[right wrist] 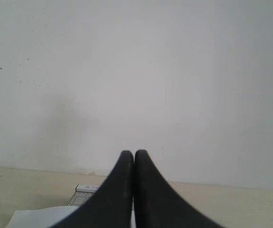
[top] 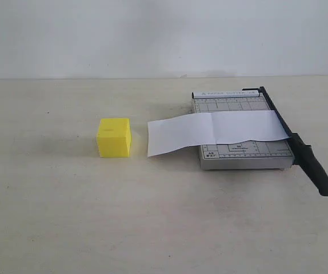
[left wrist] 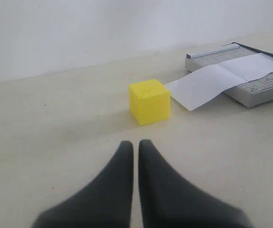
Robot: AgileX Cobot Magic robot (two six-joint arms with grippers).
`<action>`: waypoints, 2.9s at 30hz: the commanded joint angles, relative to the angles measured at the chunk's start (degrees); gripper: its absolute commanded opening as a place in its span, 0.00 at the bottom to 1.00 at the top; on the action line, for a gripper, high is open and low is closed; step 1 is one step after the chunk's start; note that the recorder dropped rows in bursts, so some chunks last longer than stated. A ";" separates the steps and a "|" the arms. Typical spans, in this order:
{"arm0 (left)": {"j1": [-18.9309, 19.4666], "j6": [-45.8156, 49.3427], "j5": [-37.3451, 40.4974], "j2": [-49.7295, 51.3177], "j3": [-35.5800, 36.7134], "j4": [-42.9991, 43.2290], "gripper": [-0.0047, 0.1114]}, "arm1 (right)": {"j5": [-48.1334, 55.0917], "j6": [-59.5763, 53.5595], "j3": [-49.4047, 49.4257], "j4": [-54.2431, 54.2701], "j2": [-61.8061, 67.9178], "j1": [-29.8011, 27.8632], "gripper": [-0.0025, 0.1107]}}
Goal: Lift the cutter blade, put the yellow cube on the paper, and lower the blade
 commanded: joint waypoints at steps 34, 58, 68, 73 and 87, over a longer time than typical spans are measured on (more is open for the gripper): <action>-0.08 -0.14 -0.77 -0.19 0.18 0.03 0.08 | 23.33 18.44 -12.14 -0.64 3.65 0.09 0.19; -0.08 -0.14 -0.77 -0.19 0.18 0.03 0.08 | 53.97 4.45 -49.27 -7.00 71.57 -0.06 0.59; -0.08 -0.14 -0.77 -0.19 0.18 0.03 0.08 | 51.34 4.22 -49.27 -8.30 80.75 -0.06 0.59; -0.08 -0.14 -0.77 -0.19 0.18 0.03 0.08 | 49.82 3.76 -49.27 -11.24 83.85 -0.06 0.59; -0.08 -0.14 -0.77 -0.19 0.18 0.03 0.08 | 45.79 1.68 -49.27 -13.03 89.40 -0.06 0.59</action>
